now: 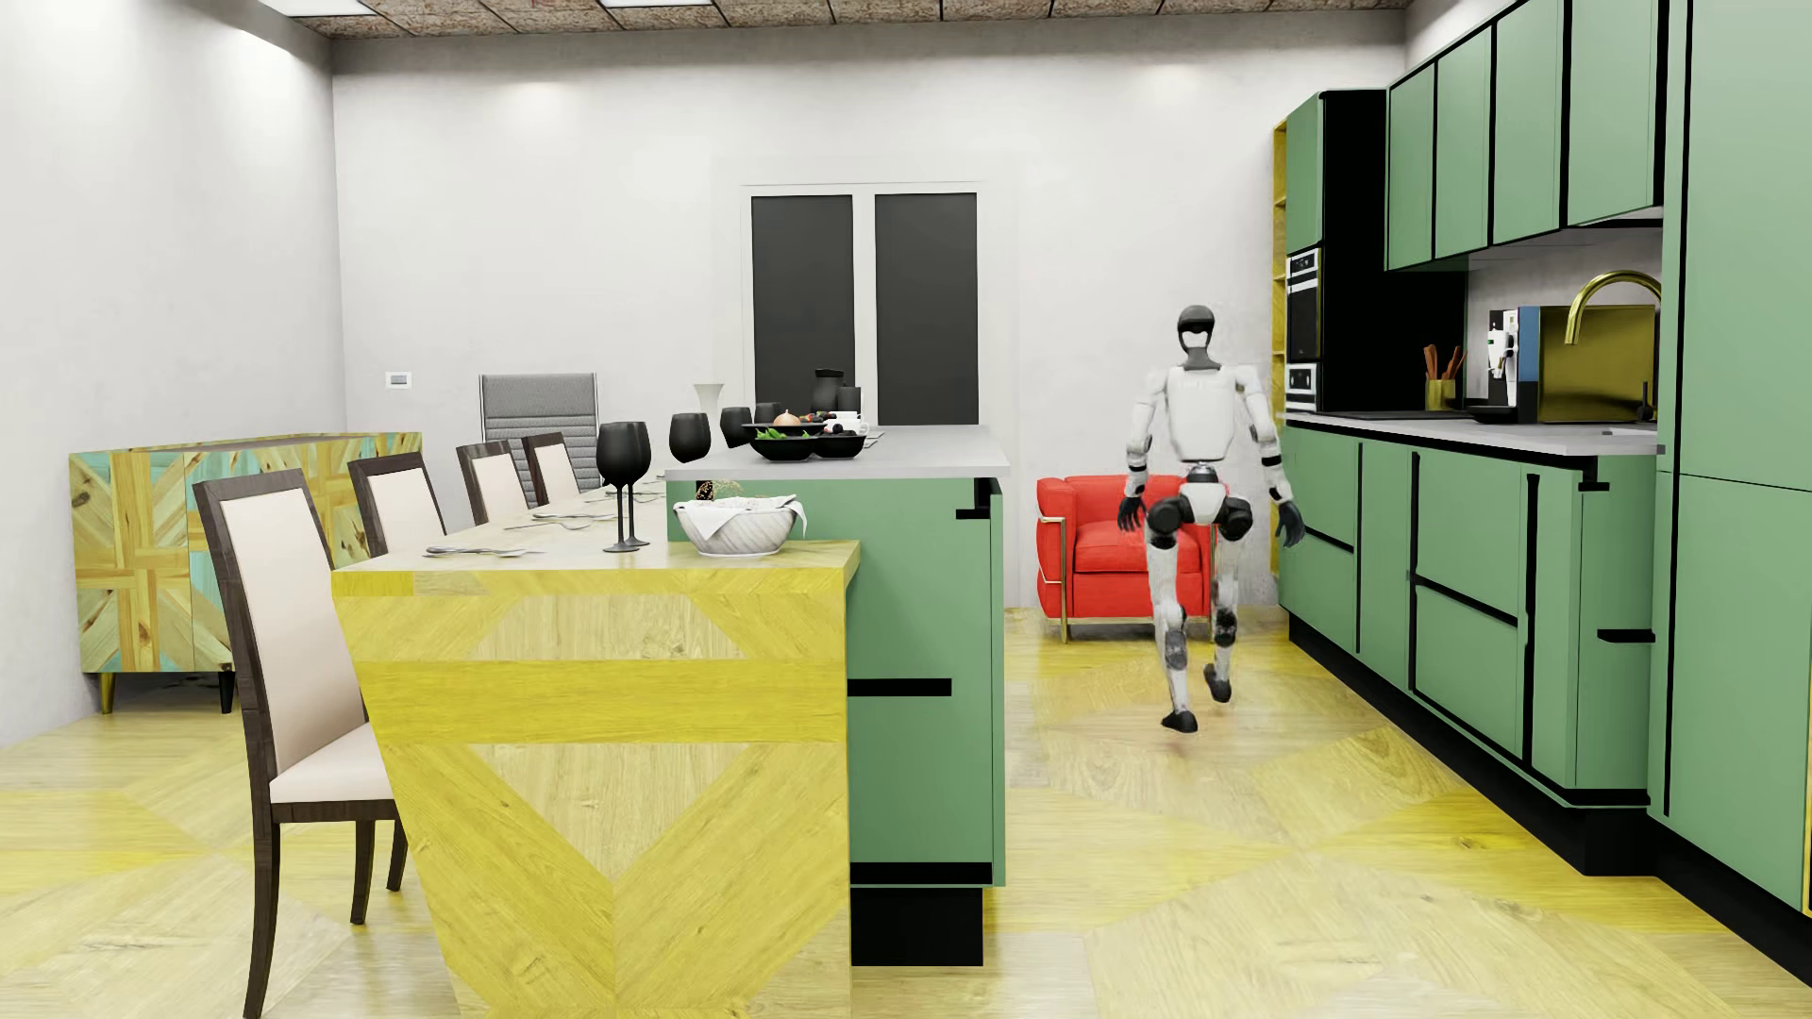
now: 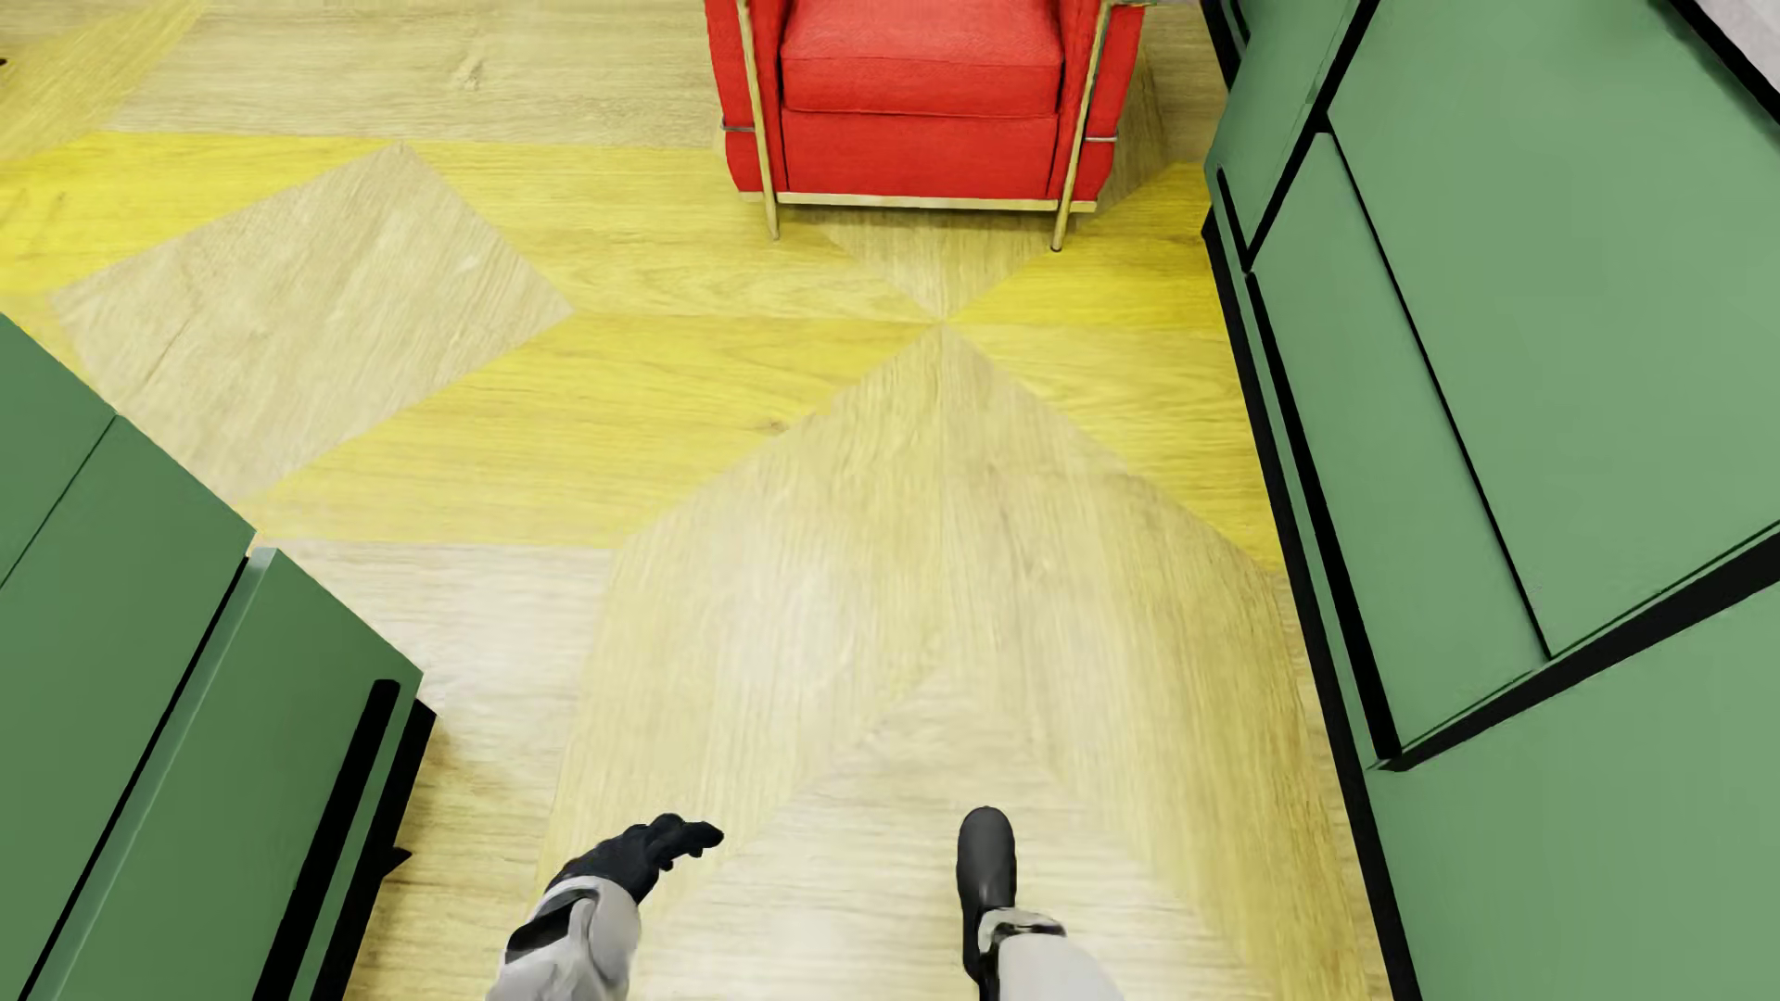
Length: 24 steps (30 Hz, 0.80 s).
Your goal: Move towards armchair
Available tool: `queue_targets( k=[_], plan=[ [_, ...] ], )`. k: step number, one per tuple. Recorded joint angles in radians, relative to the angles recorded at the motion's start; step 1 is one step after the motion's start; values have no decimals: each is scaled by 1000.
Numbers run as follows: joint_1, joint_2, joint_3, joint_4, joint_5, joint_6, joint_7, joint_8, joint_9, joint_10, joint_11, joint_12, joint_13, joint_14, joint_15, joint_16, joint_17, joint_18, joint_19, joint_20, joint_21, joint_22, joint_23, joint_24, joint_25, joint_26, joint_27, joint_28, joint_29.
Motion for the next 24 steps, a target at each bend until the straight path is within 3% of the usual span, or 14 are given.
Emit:
queue_targets(
  k=[2, 3, 4, 5, 6, 7, 10, 14, 15, 16, 19, 20, 23, 24],
  plan=[
    [169, 25, -22, 32, -40, -3, -63, -111, -1, 27, -129, -21, 141, 47, -25, -6, 54, -32, 4, 91, -152, -118, -17, -133, 29, -51, 4, 144, -49],
    [200, 14, -33, 71, -55, 0, -79, -160, 2, 129, 26, 0, 181, 185, 165, 4, 103, -34, -6, 125, -227, -167, -13, -180, 46, -62, 19, 200, -87],
    [168, -8, -42, 118, -23, 12, -104, -145, 12, 327, 232, 33, 191, 391, 156, 24, 149, -95, -163, 152, -275, -211, -2, -199, 48, -56, 31, 233, -111],
    [65, 7, -44, 171, -7, 26, -91, -162, 25, 596, 381, 78, 175, 578, 22, 23, 171, -133, -171, 178, -301, -239, 3, -203, 31, -40, 39, 260, -117],
    [-81, 54, -37, 218, 15, 41, -92, -179, 37, 837, 450, 117, 140, 569, -81, 6, 182, -89, -177, 188, -303, -235, -7, -203, 1, -17, 35, 278, -106],
    [-241, 133, -21, 229, 39, 54, -102, -193, 45, 985, 446, 137, 99, 480, -142, -13, 186, 1, -180, 164, -286, -189, -39, -193, -39, 13, 11, 266, -95],
    [-580, 388, 31, 176, 101, 61, -11, -186, 35, 818, 355, 196, -20, 301, -233, 7, 173, 68, -172, -6, -185, 26, -214, -85, -144, 83, -143, 13, -150],
    [-682, 644, 79, 121, 101, 46, 41, -167, -7, -82, 502, 556, -178, 352, -534, 42, 57, 1, -146, 71, 40, -128, -483, 19, -19, 41, -359, -133, -98],
    [-720, 683, 86, 138, 77, 47, 62, -142, -10, -48, 603, 658, -211, 516, -585, -10, -1, 101, -132, 160, 92, -200, -579, -23, 22, 26, -387, -128, -80],
    [-774, 691, 90, 154, 40, 38, 83, -115, -3, 142, 760, 687, -226, 683, -547, -58, -42, 118, -133, 205, 95, -211, -671, -55, 56, 35, -404, -116, -98],
    [-803, 584, 84, 97, -96, -21, 60, -163, 28, 508, 1179, 364, -177, 433, -42, -45, 121, 82, -58, 62, -59, 83, -637, 173, 88, 159, -342, -131, -448],
    [-760, 507, 74, 74, -119, -36, 51, -175, 31, 484, 1244, 242, -211, 407, -79, -74, 140, 67, -71, 83, -42, 112, -541, 193, 80, 162, -298, -122, -481],
    [-596, 288, 60, 39, -217, -60, 34, -208, 29, 288, 1126, 50, -291, 414, -272, -180, 31, 20, -178, 268, 139, -43, -269, -75, -106, -28, -242, 122, -166],
    [-545, 236, 53, 39, -199, -61, 31, -163, 26, 223, 990, 2, -310, 419, -289, -162, 18, 8, -174, 233, 156, -94, -213, -104, -137, -86, -208, 160, -92]
  ],
)
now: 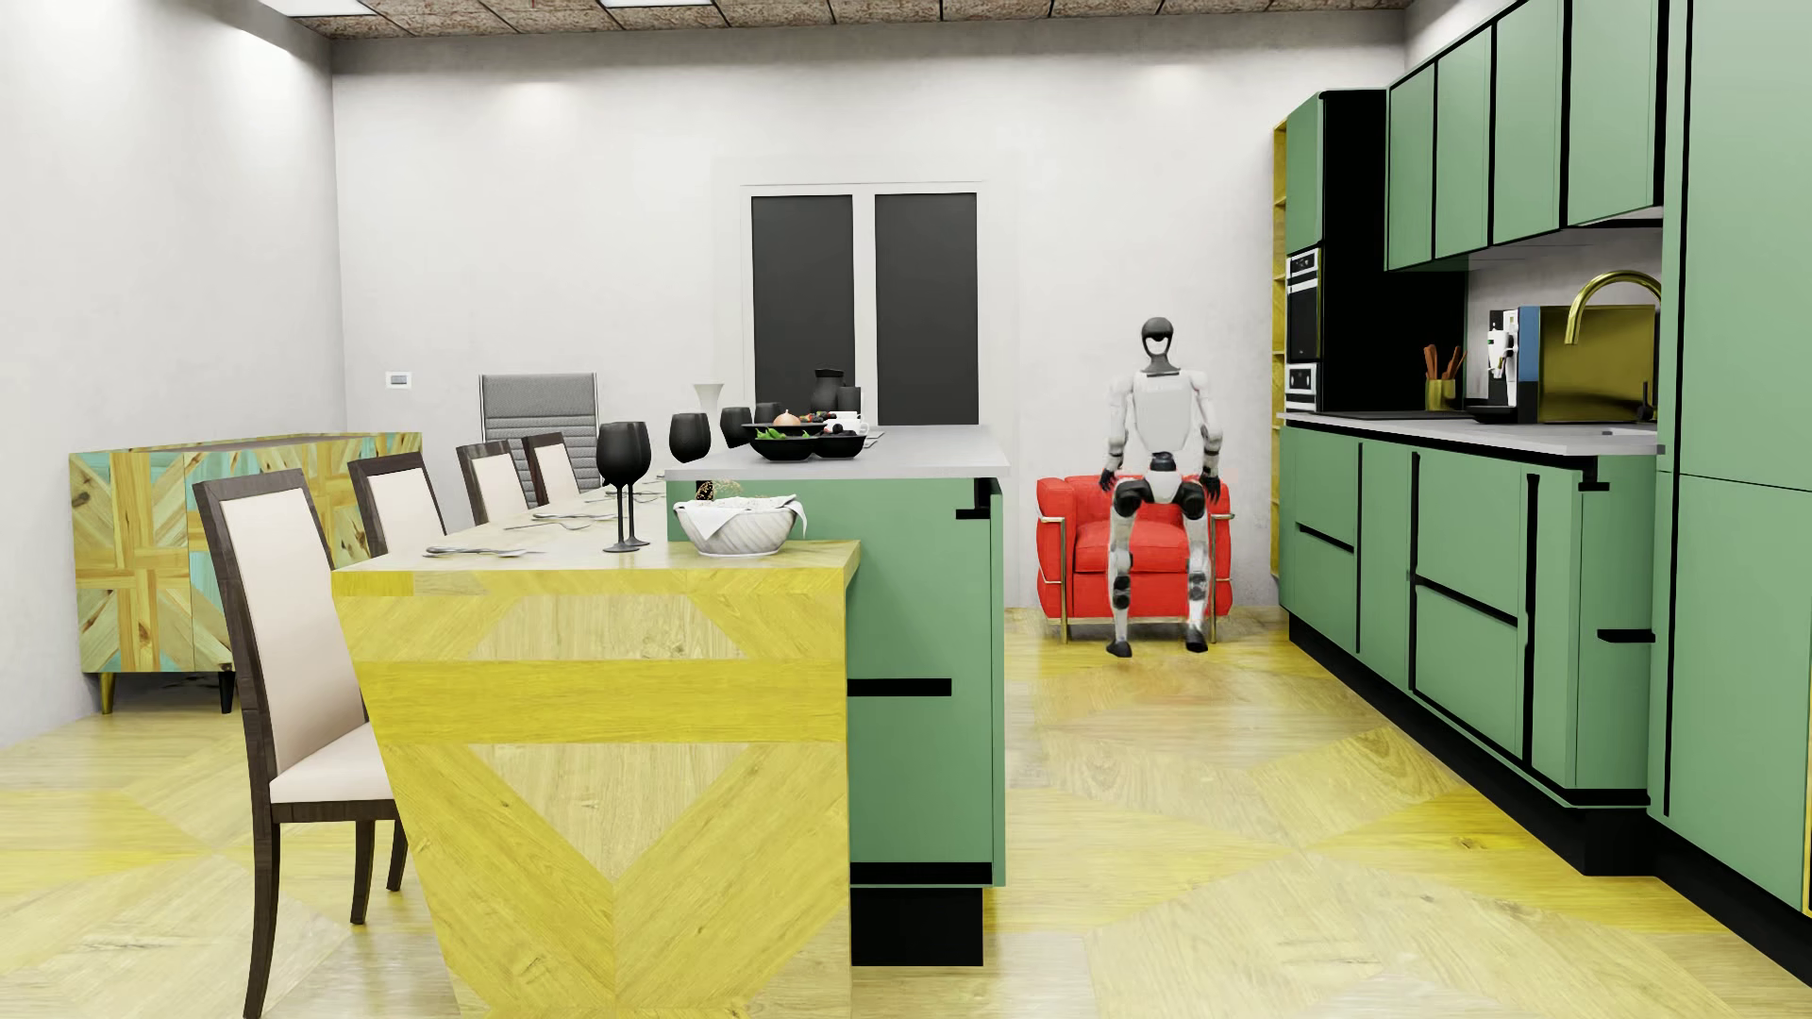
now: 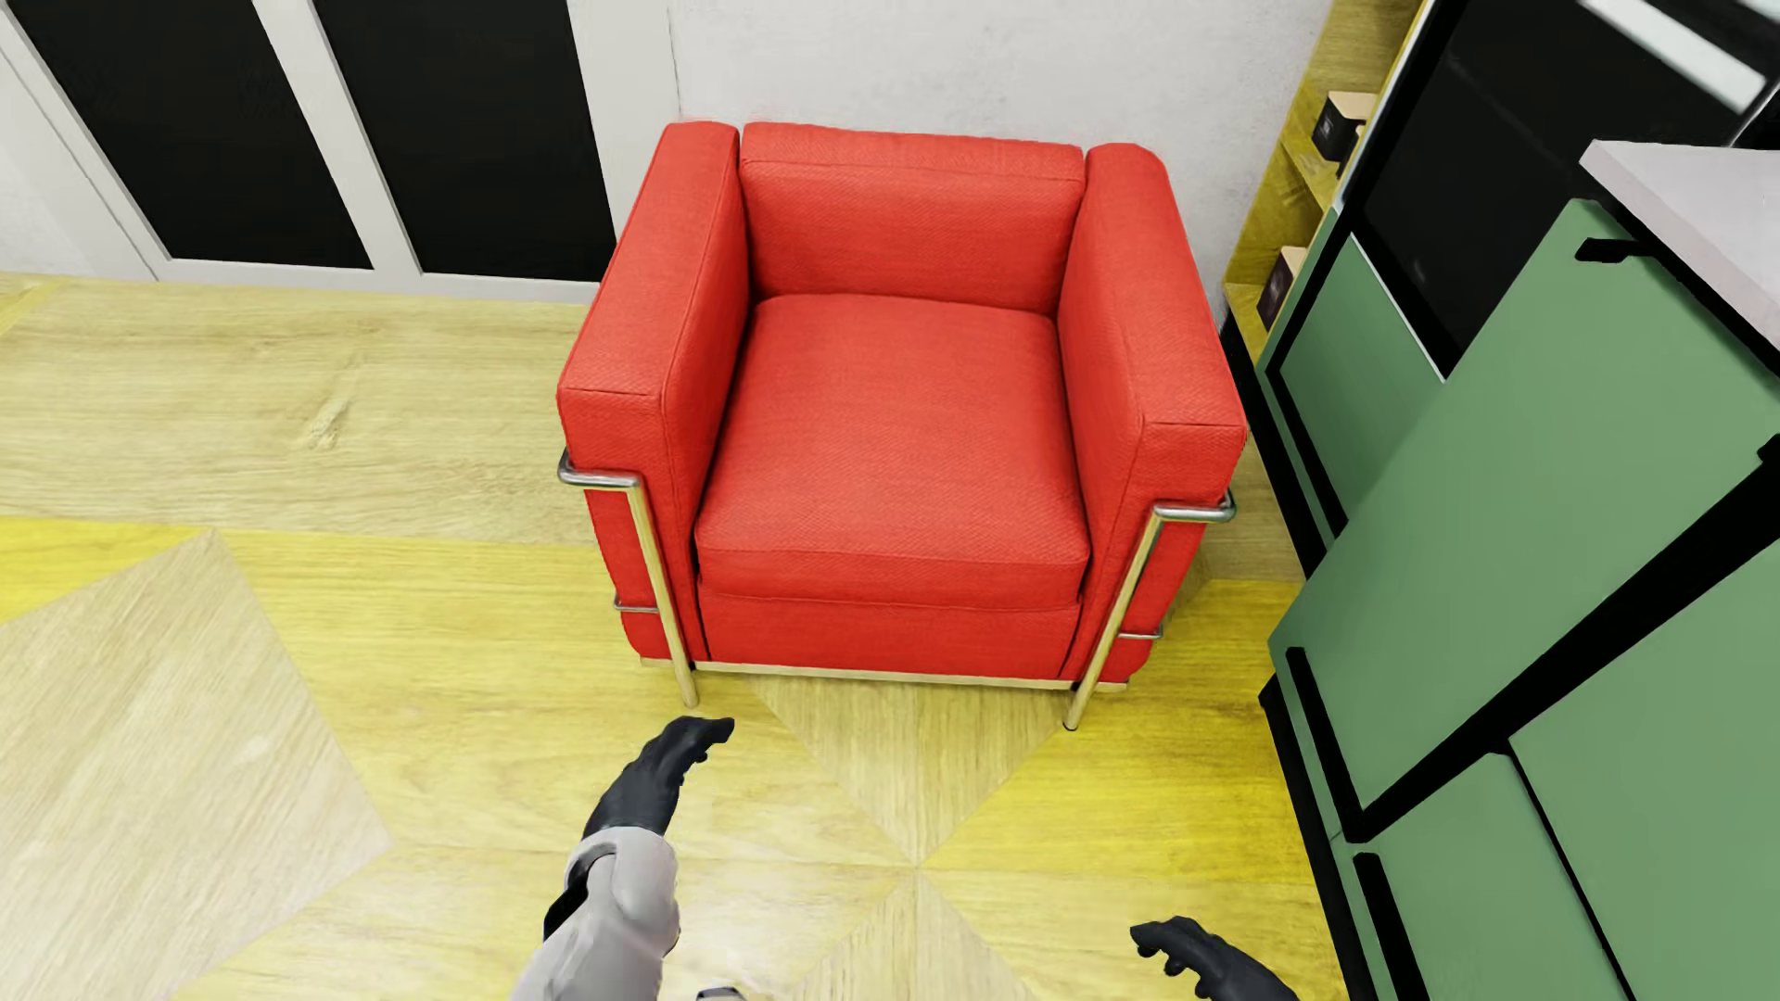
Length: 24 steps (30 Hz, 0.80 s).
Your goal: Move towards armchair
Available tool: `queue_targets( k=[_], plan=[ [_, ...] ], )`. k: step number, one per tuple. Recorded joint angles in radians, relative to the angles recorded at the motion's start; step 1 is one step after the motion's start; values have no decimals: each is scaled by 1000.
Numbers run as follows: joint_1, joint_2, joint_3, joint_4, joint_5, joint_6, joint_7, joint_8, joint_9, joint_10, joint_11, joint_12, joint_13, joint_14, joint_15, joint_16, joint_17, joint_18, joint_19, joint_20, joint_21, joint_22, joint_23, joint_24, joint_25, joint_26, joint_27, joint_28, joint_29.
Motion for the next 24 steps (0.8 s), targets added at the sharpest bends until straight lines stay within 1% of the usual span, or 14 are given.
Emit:
queue_targets(
  k=[1, 3, 4, 6, 8, 10, 11, 12, 14, 16, 18, 20, 23, 24],
  plan=[
    [40, -24, -9, 6, 53, 2, -6, 94, -4, -48, -191, -48, -13, -2, 10, 38, -5, -13, 94, -53, -2, -61, 32, 20, -4, -33, 30, 12, 40],
    [93, 38, -32, 15, 153, 13, -42, 345, -14, -127, -604, -140, -5, -9, 119, 104, -27, -40, 233, -129, -14, -194, 38, 65, -13, -74, 52, 4, 66],
    [96, 61, -37, 5, 145, 14, -63, 334, -16, -145, -634, -187, 17, -9, 88, 116, -36, -50, 225, -151, -41, -239, 26, 50, -15, -93, 59, 1, 50],
    [74, 65, -46, 6, 135, 23, -112, 242, -16, -160, -660, -237, 49, 9, 93, 142, 6, -73, 163, -163, -133, -277, 31, -17, 33, -99, 93, -3, -24],
    [47, 90, -54, 23, 157, 46, -155, 194, -15, -178, -750, -220, 53, 34, 115, 167, 60, -108, 138, -163, -186, -267, 70, -45, 78, -43, 130, -15, -56],
    [32, 120, -50, 42, 168, 74, -166, 138, -14, -201, -836, -194, 62, 28, 136, 180, 79, -154, 133, -205, -170, -193, 86, 2, 60, 36, 128, -42, -23],
    [20, 127, -47, 68, 172, 88, -123, 125, -14, -170, -855, -170, 65, -17, 139, 183, 80, -158, 134, -236, -160, -131, 90, 42, 49, 80, 122, -74, -6],
    [15, 130, -44, 99, 179, 99, -71, 123, -15, -98, -867, -137, 62, -81, 140, 184, 80, -109, 137, -269, -152, -61, 94, 85, 44, 122, 119, -124, 7],
    [39, 134, -37, 163, 201, 115, 16, 132, -18, 35, -890, -45, 53, -107, 137, 173, 78, -73, 158, -305, -146, 67, 88, 127, 33, 171, 116, -207, 19],
    [135, 136, -31, 188, 222, 127, 78, 158, -27, -61, -908, 76, 46, -172, 128, 134, 87, -72, 180, -257, -173, 171, 62, 53, 43, 188, 110, -223, 2],
    [230, 145, -26, 187, 236, 135, 135, 194, -36, -194, -913, 176, 64, -187, 131, 81, 92, -69, 159, -197, -221, 271, 50, -31, 75, 224, 86, -207, -40],
    [282, 155, -21, 174, 235, 133, 152, 206, -42, -272, -912, 224, 73, -164, 130, 37, 112, -70, 145, -221, -279, 372, 72, -49, 96, 252, 86, -203, -72],
    [291, 174, -11, 170, 232, 126, 144, 197, -44, -275, -917, 250, 82, -169, 135, 31, 155, -71, 133, -262, -340, 414, 122, -59, 102, 236, 106, -279, -61],
    [291, 181, -7, 171, 231, 124, 140, 192, -44, -264, -918, 250, 79, -175, 135, 33, 163, -71, 130, -252, -339, 401, 145, -68, 88, 230, 113, -269, -46]
  ],
)
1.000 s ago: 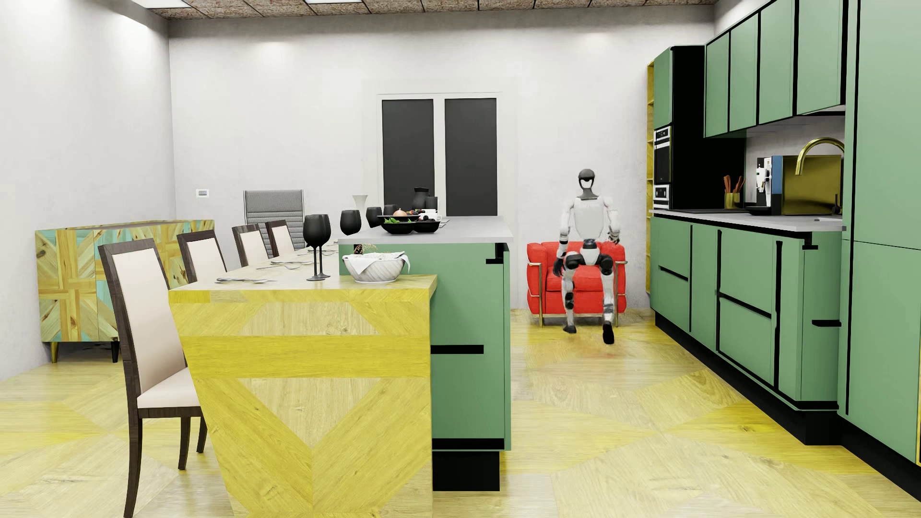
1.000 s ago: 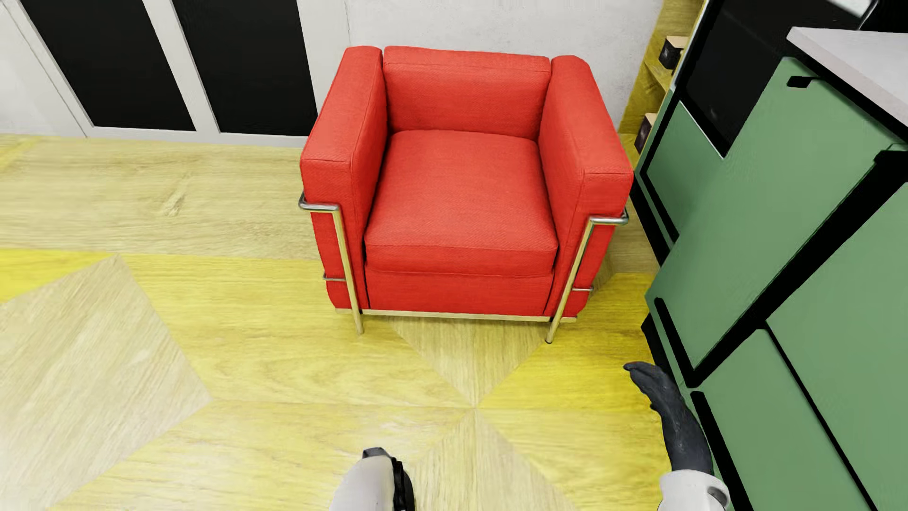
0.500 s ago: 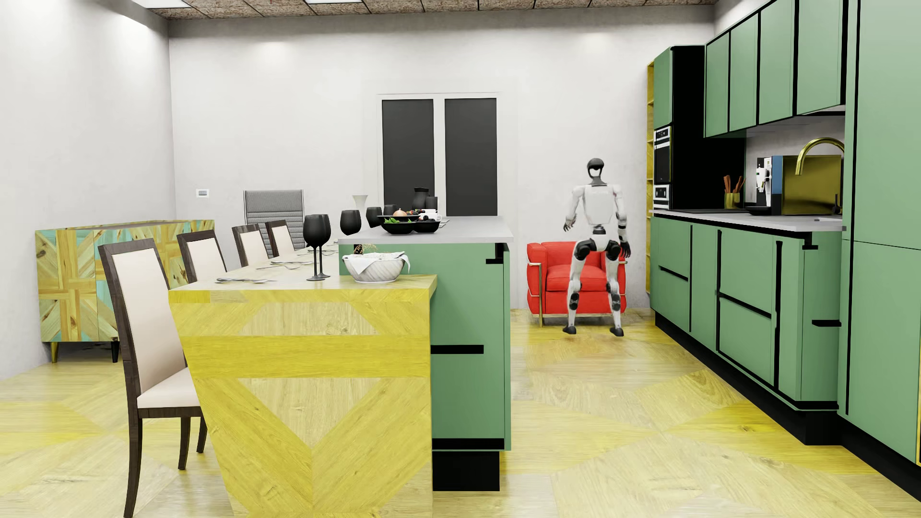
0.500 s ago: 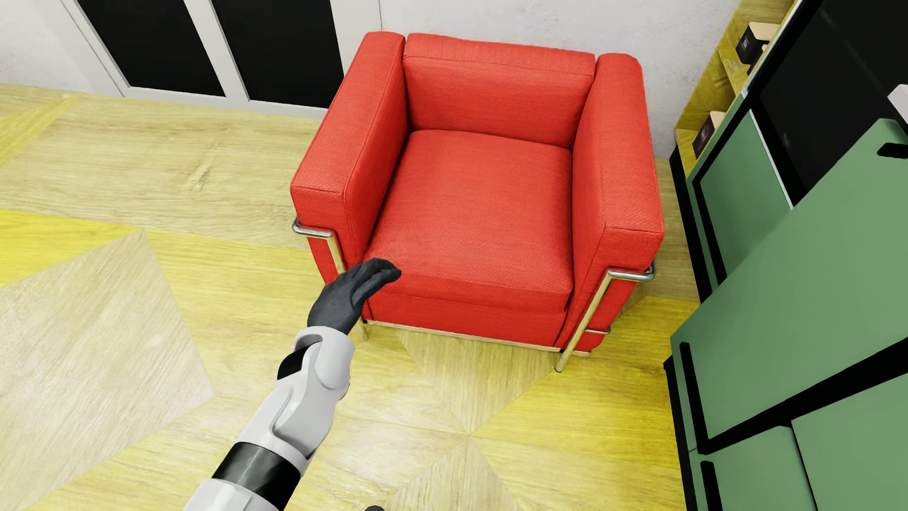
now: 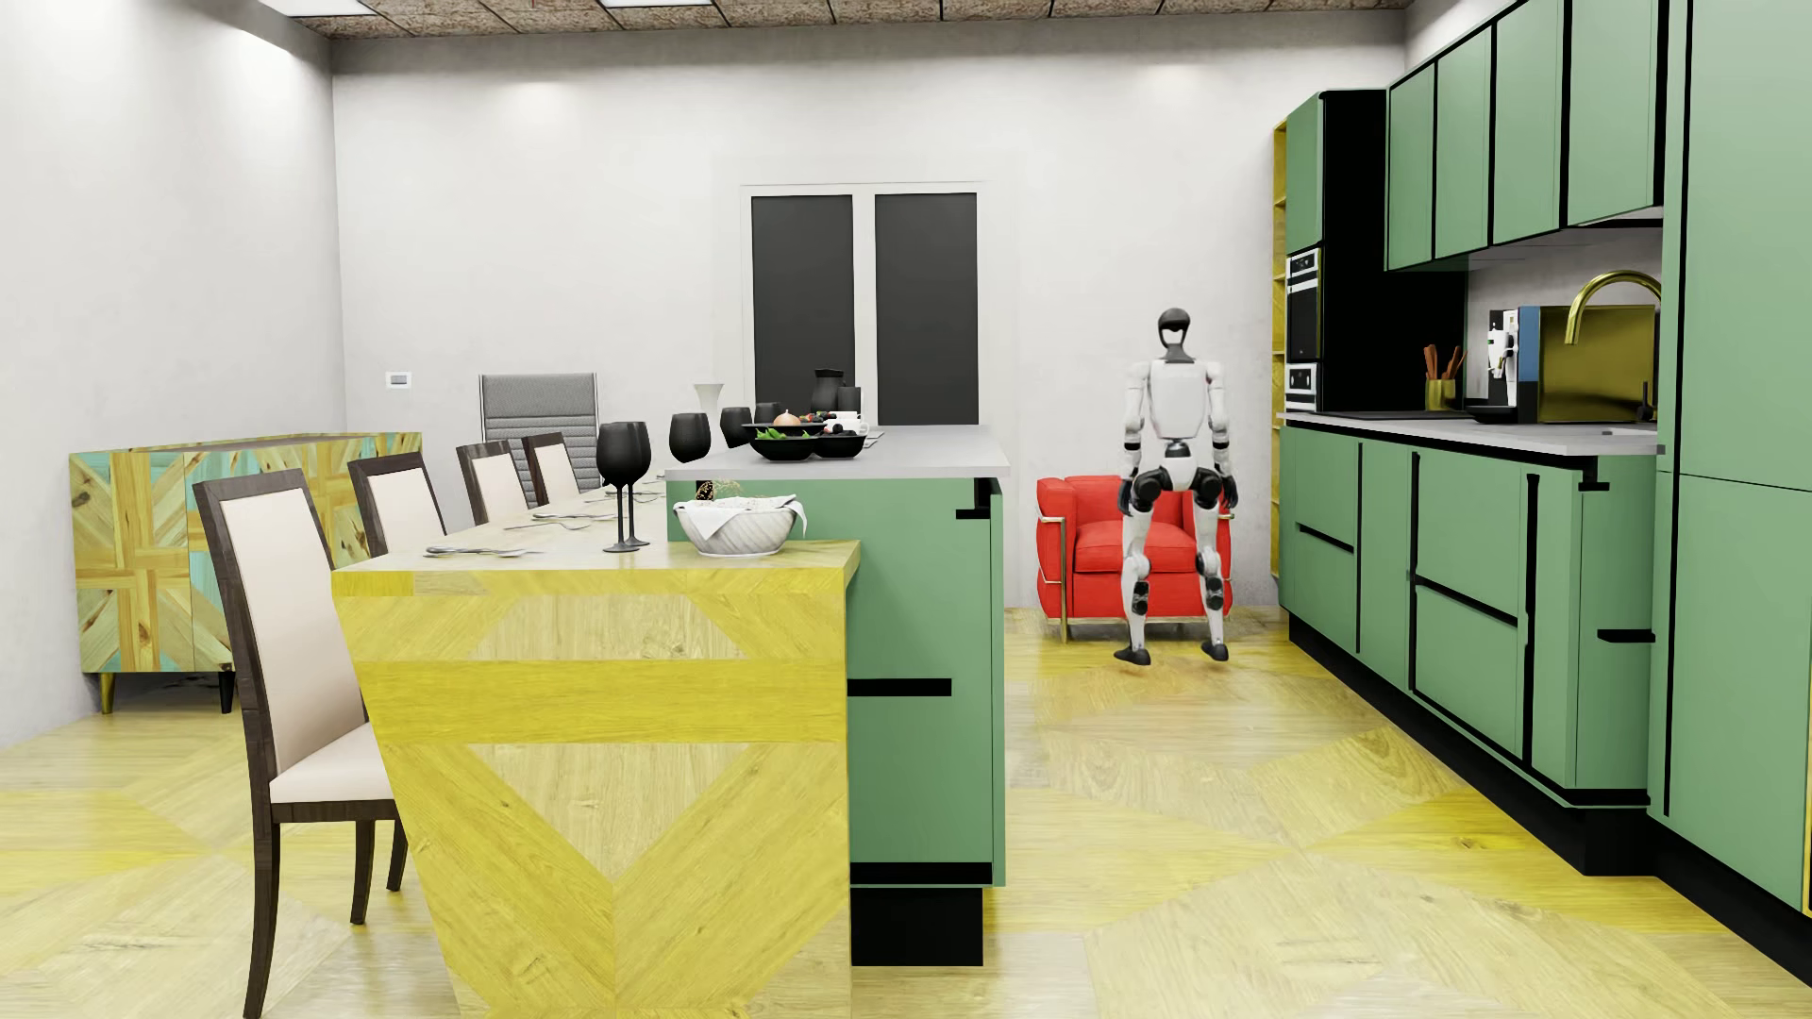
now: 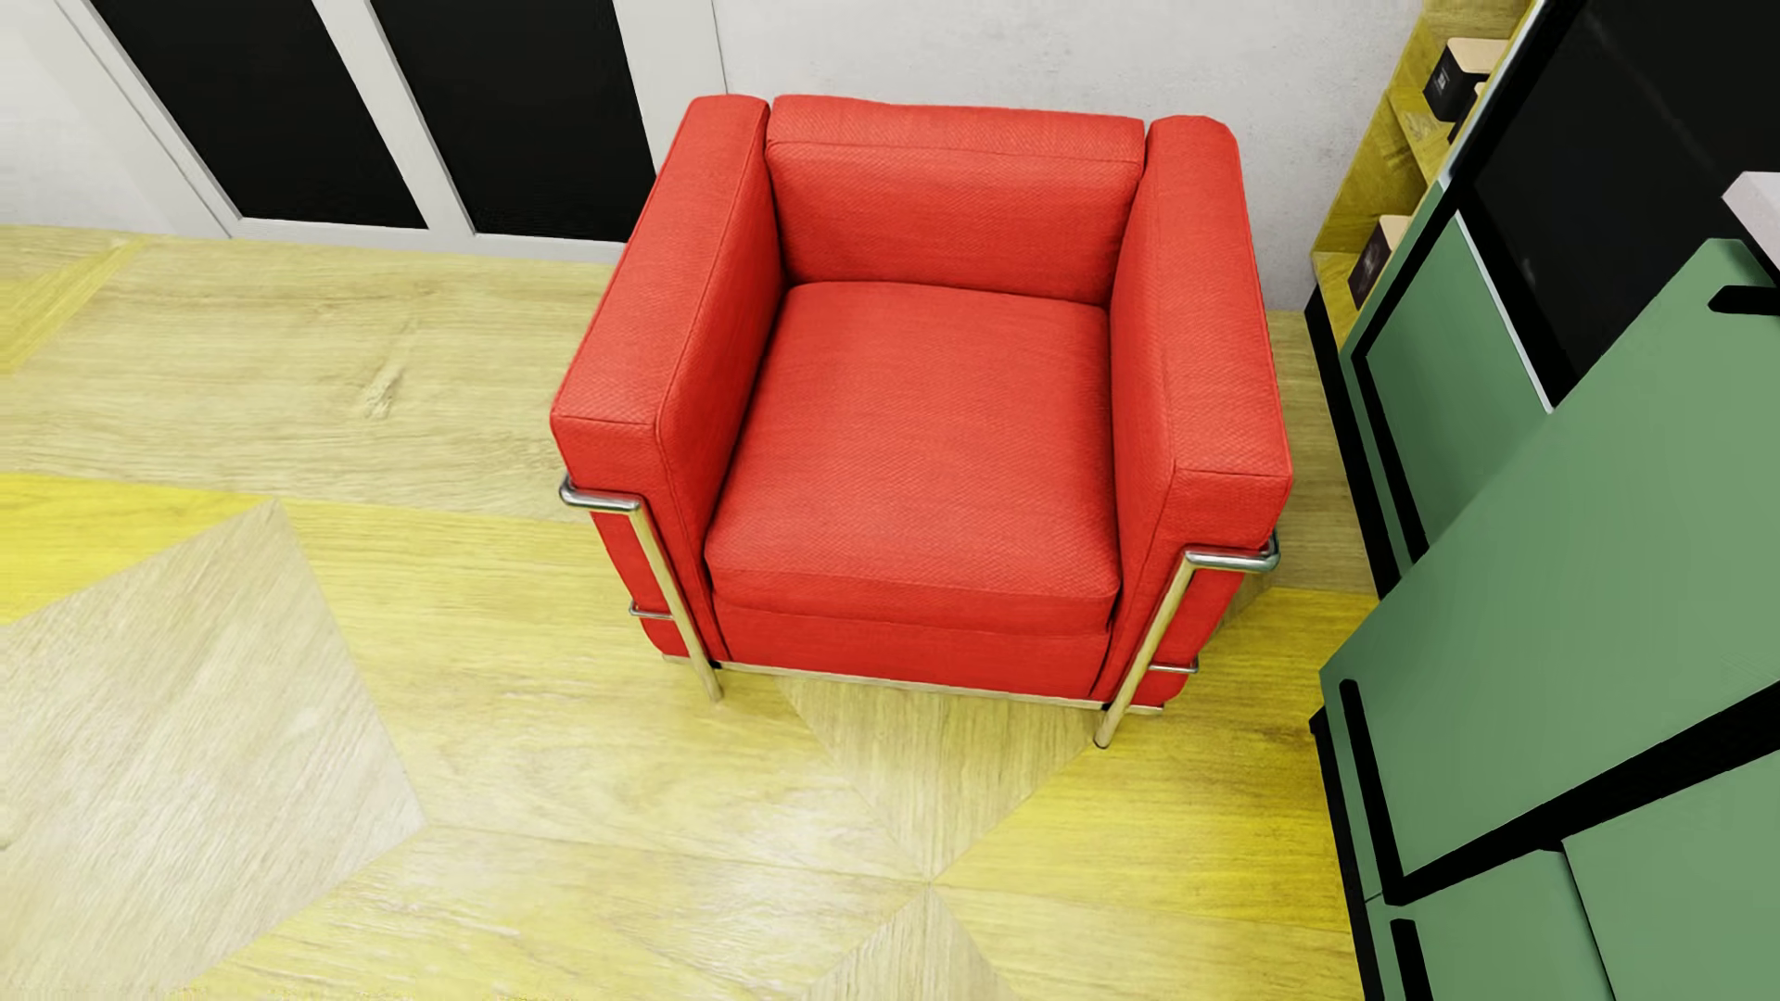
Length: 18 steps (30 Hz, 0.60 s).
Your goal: Move towards armchair
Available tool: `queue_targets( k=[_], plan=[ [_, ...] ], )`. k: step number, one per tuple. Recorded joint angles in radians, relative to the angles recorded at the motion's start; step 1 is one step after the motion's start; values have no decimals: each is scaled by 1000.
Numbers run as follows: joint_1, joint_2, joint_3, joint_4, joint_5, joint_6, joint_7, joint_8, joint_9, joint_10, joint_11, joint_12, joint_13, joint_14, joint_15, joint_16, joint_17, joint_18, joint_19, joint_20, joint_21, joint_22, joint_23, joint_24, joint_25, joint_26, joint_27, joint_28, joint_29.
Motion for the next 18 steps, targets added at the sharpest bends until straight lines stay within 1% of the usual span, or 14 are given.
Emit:
queue_targets(
  k=[1, 2, 3, 4, 5, 6, 8, 9, 11, 13, 15, 16, 18],
  plan=[
    [1, 7, 5, 1, 0, -2, -4, -4, 0, 6, -2, 0, -1, -4, 0, 9, 1, 0, -3, 20, 11, -19, 23, -9, -21, -11, 7, 30, 20],
    [5, 15, 10, 2, 0, -4, -8, -9, -1, 8, -5, -4, -9, -5, 0, 13, 2, -1, -6, 25, 24, -44, 47, -1, -46, -21, 17, 66, 42],
    [10, 23, 15, 2, 1, -5, -11, -14, -1, 5, -8, -21, -16, -5, -1, 22, 7, -1, -7, 3, 38, -60, 59, 33, -65, -35, 30, 89, 61],
    [17, 31, 19, 1, 0, -6, -15, -19, -2, 1, -10, -43, -20, -5, -2, 35, 8, -1, -7, -37, 42, -72, 61, 84, -76, -48, 34, 97, 71],
    [23, 38, 22, -1, -2, -7, -20, -24, -2, -3, -10, -67, -21, -5, -6, 44, 8, -1, -7, -61, 41, -84, 56, 121, -82, -54, 32, 99, 69],
    [25, 43, 22, -3, -4, -9, -26, -30, -2, -4, -7, -87, -24, -5, -10, 42, 7, -2, -7, -51, 38, -100, 46, 117, -86, -53, 27, 102, 61],
    [21, 50, 19, -7, -10, -12, -43, -44, -2, 4, 0, -122, -19, -9, -19, 25, -2, -4, -9, 12, 25, -134, 16, 37, -82, -70, 4, 130, 48],
    [19, 52, 17, -9, -12, -13, -51, -50, -1, 10, 3, -135, -22, -12, -23, 25, -3, -5, -11, 24, 18, -153, 2, 15, -77, -86, -4, 147, 41],
    [18, 53, 12, -12, -15, -15, -60, -57, -1, 15, 10, -155, -31, -22, -35, 37, -7, -2, -10, 17, 12, -191, -22, 18, -71, -105, -13, 183, 29],
    [9, 50, 10, -9, -17, -18, -68, -65, 1, 39, 26, -161, -40, -48, -59, 45, -9, 0, 0, 16, 14, -226, -42, 20, -69, -115, -20, 200, 26],
    [-4, 46, 5, -4, -19, -19, -78, -79, 4, 74, 45, -160, -42, -85, -99, 53, -8, -11, -8, 15, 18, -235, -66, 12, -66, -117, -32, 195, 24],
    [-4, 51, 3, -1, -20, -20, -83, -87, 5, 83, 51, -160, -39, -101, -119, 57, -6, -18, -16, 11, 20, -224, -77, 10, -63, -112, -38, 188, 22],
    [3, 68, -3, -2, -23, -22, -94, -106, 3, 88, 47, -149, -42, -119, -147, 67, 5, -24, -23, -1, 22, -194, -94, 14, -52, -91, -30, 165, 23]
  ],
)
